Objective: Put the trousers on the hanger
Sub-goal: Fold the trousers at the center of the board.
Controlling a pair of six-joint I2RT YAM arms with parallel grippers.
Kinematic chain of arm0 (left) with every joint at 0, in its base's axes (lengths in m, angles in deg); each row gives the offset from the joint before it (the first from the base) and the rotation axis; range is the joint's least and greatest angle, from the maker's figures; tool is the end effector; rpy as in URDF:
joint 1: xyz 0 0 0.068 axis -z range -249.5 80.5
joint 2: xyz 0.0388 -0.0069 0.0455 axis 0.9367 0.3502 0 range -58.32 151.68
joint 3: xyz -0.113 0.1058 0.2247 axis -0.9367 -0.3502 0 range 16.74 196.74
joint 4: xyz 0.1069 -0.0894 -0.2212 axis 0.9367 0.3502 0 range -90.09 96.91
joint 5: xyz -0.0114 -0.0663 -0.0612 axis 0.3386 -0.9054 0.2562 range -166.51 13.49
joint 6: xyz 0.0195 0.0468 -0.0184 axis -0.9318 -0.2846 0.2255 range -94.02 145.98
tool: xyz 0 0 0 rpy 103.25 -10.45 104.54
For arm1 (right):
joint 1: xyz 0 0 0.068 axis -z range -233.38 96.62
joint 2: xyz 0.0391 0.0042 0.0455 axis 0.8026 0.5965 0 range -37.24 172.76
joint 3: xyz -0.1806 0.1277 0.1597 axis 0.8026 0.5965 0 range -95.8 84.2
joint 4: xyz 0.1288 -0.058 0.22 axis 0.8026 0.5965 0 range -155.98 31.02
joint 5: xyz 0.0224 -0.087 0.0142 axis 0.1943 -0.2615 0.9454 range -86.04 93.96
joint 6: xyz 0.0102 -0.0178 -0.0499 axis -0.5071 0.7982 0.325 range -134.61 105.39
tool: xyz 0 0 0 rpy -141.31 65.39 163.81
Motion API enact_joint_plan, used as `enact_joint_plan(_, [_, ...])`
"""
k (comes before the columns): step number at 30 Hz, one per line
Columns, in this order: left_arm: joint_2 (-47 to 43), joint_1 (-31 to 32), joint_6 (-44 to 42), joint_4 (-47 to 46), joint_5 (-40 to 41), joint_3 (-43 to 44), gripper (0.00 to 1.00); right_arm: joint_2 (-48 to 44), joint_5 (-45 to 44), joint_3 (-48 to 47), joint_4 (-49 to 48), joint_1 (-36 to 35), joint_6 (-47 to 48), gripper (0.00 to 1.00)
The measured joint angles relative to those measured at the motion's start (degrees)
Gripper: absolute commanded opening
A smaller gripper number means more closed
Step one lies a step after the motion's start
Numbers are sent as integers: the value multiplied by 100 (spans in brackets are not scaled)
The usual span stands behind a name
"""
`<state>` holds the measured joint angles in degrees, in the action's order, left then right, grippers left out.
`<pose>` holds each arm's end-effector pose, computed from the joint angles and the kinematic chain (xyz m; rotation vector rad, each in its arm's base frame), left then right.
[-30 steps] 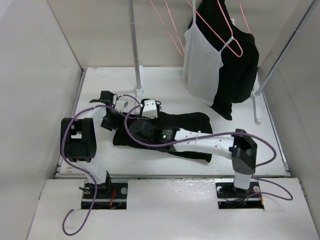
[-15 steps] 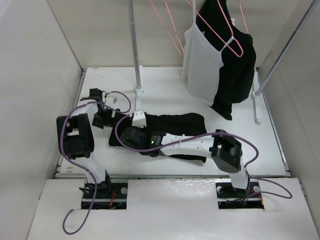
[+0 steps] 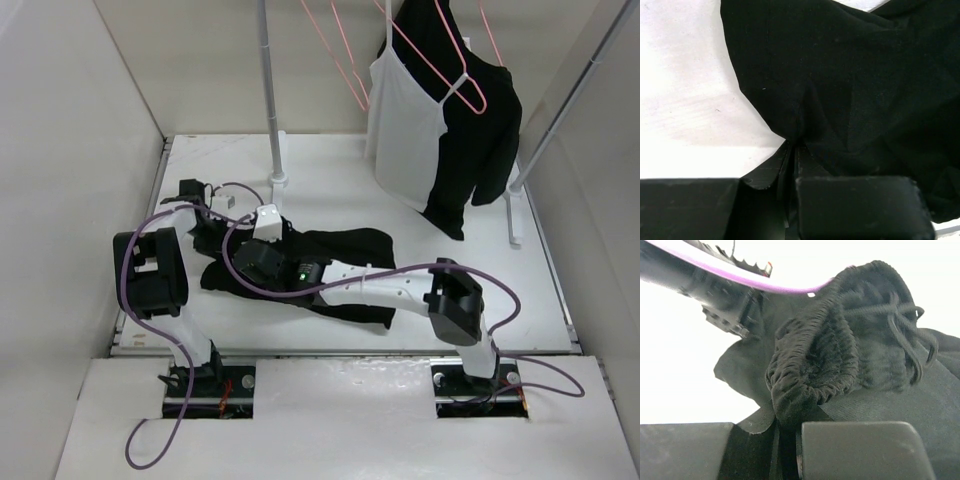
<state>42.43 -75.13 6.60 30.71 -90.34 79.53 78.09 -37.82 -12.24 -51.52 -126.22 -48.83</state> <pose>0.3379 0.0248 0.1683 0.3869 2.6944 -0.2116 0.1608 0.4402 0.2743 -0.2697 1.9984 0.4081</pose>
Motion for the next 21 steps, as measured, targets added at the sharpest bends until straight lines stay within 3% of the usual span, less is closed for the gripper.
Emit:
enact_joint_plan(6, [-9, -11, -4, 0, -142, -11, 0, 118, 208, -476, -299, 0, 302, 1])
enact_joint_plan(8, [-9, -13, -7, 2, -162, -11, 0, 323, 424, -706, -439, 0, 387, 5])
enact_joint_plan(10, [-9, -11, -7, 4, -186, -9, 0, 605, 745, -896, -570, 0, 457, 24])
enact_joint_plan(14, [-9, -7, -7, 44, -221, 11, 1, 1064, 1169, -944, -632, 0, 586, 74])
enact_joint_plan(15, [-7, -9, -7, 81, -219, 33, 6, 1132, 1196, -942, -629, 0, 570, 85])
enact_joint_plan(16, [2, -9, -13, 122, -212, 63, 23, 1187, 1226, -940, -627, 0, 599, 100])
enact_joint_plan(18, [4, -33, -24, 210, -181, 136, 37, 1220, 1285, -922, -619, 0, 645, 100])
enact_joint_plan(21, [42, -155, 44, 470, -101, 446, 48, 1185, 1491, -922, -636, -13, 807, 100])
